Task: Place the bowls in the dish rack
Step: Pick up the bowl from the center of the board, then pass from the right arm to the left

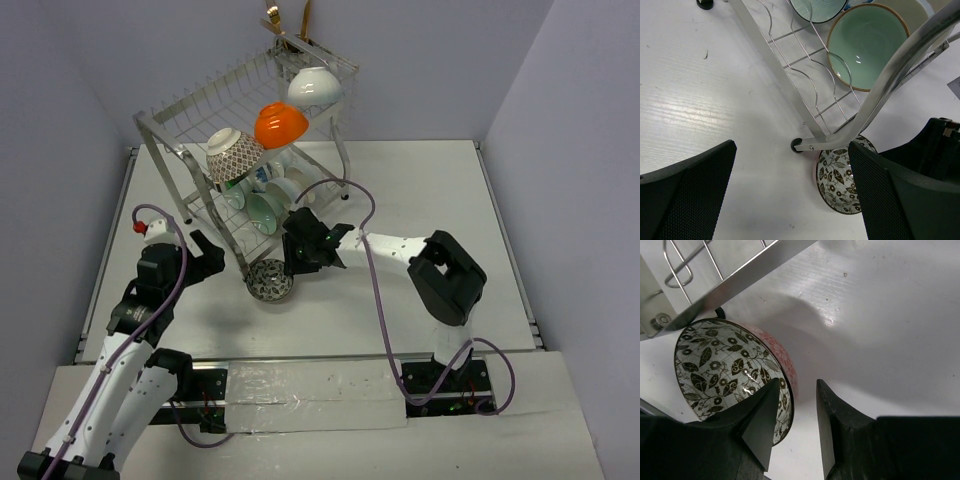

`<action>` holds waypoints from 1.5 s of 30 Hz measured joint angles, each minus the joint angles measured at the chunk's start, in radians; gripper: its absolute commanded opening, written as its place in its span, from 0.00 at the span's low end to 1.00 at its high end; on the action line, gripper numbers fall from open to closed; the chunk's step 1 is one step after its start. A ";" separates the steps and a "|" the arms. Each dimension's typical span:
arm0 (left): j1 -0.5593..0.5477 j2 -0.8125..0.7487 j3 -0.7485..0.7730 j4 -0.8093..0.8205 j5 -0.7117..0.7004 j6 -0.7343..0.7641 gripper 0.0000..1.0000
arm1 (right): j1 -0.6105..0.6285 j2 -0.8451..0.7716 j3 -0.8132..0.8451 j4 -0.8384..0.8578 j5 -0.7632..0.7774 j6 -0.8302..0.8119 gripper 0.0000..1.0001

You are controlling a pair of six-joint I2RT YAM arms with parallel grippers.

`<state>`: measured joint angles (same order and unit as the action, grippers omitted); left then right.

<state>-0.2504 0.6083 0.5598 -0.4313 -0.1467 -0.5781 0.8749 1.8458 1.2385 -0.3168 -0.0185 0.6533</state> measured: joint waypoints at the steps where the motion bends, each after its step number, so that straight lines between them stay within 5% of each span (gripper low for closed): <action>1: 0.000 0.003 0.000 0.000 0.000 0.000 0.99 | 0.001 0.005 0.002 0.000 -0.003 -0.001 0.42; 5: 0.000 0.010 0.000 0.001 0.000 0.001 0.99 | 0.004 0.017 0.008 -0.006 -0.021 -0.012 0.34; 12: 0.000 0.022 0.000 0.002 0.010 0.000 0.98 | 0.005 0.028 0.019 -0.021 -0.029 -0.034 0.00; 25: 0.014 -0.017 -0.020 0.027 0.010 -0.019 0.86 | 0.006 -0.129 0.011 -0.071 0.111 -0.113 0.00; 32: 0.163 0.018 -0.040 0.101 0.081 -0.032 0.85 | 0.006 -0.294 0.014 -0.019 0.229 -0.198 0.00; 45: 0.417 0.288 -0.051 0.499 0.365 0.070 0.75 | 0.006 -0.227 0.110 0.074 0.426 -0.306 0.00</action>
<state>0.1665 0.8967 0.5091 0.0677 0.2188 -0.5083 0.8810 1.6184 1.3483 -0.2424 0.4080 0.3473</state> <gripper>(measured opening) 0.749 0.036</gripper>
